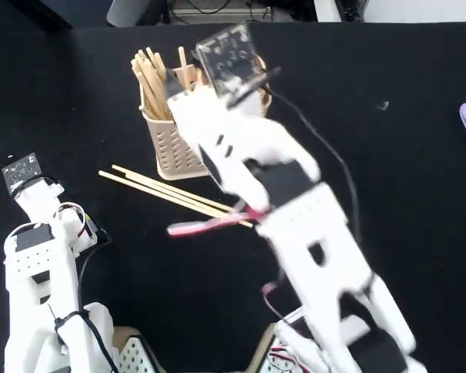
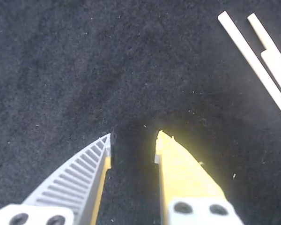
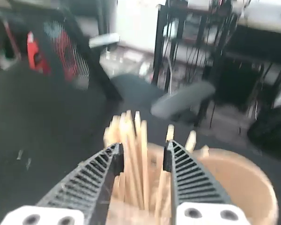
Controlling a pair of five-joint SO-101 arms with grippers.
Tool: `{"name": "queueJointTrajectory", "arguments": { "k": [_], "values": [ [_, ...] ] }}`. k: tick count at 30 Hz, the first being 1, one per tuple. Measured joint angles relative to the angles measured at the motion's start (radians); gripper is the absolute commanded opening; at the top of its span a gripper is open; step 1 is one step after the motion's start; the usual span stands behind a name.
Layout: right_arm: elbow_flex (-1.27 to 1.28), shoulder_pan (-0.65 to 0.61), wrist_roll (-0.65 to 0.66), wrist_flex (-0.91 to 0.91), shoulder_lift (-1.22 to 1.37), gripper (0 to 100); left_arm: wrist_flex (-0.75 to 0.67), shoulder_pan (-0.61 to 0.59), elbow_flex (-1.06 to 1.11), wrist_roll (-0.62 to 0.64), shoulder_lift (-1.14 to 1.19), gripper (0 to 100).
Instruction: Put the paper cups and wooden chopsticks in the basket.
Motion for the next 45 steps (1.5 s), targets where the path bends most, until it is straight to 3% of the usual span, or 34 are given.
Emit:
{"name": "queueJointTrajectory", "arguments": {
  "k": [6,12,16,26,28,31,35,45],
  "values": [
    [0.137,-0.015,0.034,0.463,-0.086,15.5,0.0,0.0,0.0,0.0,0.0,16],
    [0.422,-0.015,0.29,0.384,0.023,16.1,0.0,0.0,0.0,0.0,0.0,16],
    [0.434,-0.018,0.321,0.295,0.192,21.0,0.0,0.0,0.0,0.0,0.0,16],
    [0.239,-0.06,0.331,0.273,0.588,21.1,0.0,0.0,0.0,0.0,0.0,16],
    [0.213,-0.06,0.362,0.273,0.62,17.8,0.0,0.0,0.0,0.0,0.0,16],
    [0.192,-0.06,0.422,0.273,0.661,0.9,0.0,0.0,0.0,0.0,0.0,16],
    [0.167,-0.055,0.477,0.269,0.678,1.1,0.0,0.0,0.0,0.0,0.0,16],
    [0.215,-0.043,0.578,0.586,0.514,1.0,0.0,0.0,0.0,0.0,0.0,16]
  ]
}}
